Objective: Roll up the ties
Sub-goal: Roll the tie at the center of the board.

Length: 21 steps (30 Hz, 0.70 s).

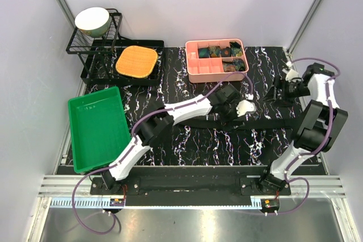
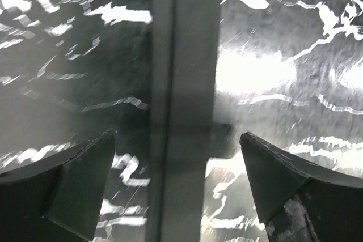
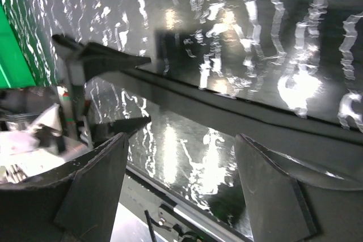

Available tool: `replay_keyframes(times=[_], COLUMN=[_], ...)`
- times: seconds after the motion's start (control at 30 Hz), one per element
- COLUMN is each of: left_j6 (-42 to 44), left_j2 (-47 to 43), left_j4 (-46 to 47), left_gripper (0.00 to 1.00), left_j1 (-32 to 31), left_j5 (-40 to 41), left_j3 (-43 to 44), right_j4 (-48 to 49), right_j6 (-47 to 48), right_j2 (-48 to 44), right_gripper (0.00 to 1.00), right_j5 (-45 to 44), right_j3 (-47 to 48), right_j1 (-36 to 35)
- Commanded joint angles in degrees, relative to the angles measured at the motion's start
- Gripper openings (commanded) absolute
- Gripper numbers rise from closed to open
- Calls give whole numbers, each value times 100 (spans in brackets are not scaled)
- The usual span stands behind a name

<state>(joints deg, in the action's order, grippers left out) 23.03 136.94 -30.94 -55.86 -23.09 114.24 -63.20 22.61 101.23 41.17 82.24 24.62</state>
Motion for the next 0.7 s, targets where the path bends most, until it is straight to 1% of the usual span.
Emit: replay_keyframes(times=[0.0, 0.07, 0.17, 0.2, 0.27, 0.3, 0.37, 0.4, 0.47, 0.6, 0.63, 0.67], left_j6=[-193, -176, -176, -176, -193, -211, -237, -246, -246, -193, -193, -193], left_j2=[332, 429, 631, 667, 754, 763, 790, 799, 772, 641, 606, 579], left_j4=[114, 193, 220, 229, 272, 299, 334, 317, 317, 360, 378, 387], left_gripper=[93, 91, 84, 77, 69, 59, 51, 43, 34, 30, 32, 39], left_j1=[-153, -189, -250, -268, -277, -285, -294, -294, -294, -294, -294, -294], left_j5=[41, 207, 471, 498, 551, 560, 517, 490, 394, 358, 349, 358], left_j3=[318, 362, 590, 626, 705, 705, 697, 697, 635, 503, 460, 442], right_j4=[-298, -324, -386, -395, -430, -439, -456, -465, -474, -474, -483, -492], right_j6=[226, 252, 270, 288, 314, 323, 358, 367, 376, 384, 384, 384], right_j2=[107, 142, 195, 213, 222, 213, 222, 222, 204, 222, 230, 230], right_gripper=[81, 81, 81, 81, 81, 81, 81, 81, 81, 81, 81, 81], right_j5=[-56, -65, -91, -100, -109, -109, -126, -135, -135, -83, -56, -30], right_j3=[451, 547, 627, 636, 644, 653, 627, 618, 601, 557, 548, 548], right_j1=[323, 394, 491, 500, 535, 544, 552, 552, 561, 561, 561, 561])
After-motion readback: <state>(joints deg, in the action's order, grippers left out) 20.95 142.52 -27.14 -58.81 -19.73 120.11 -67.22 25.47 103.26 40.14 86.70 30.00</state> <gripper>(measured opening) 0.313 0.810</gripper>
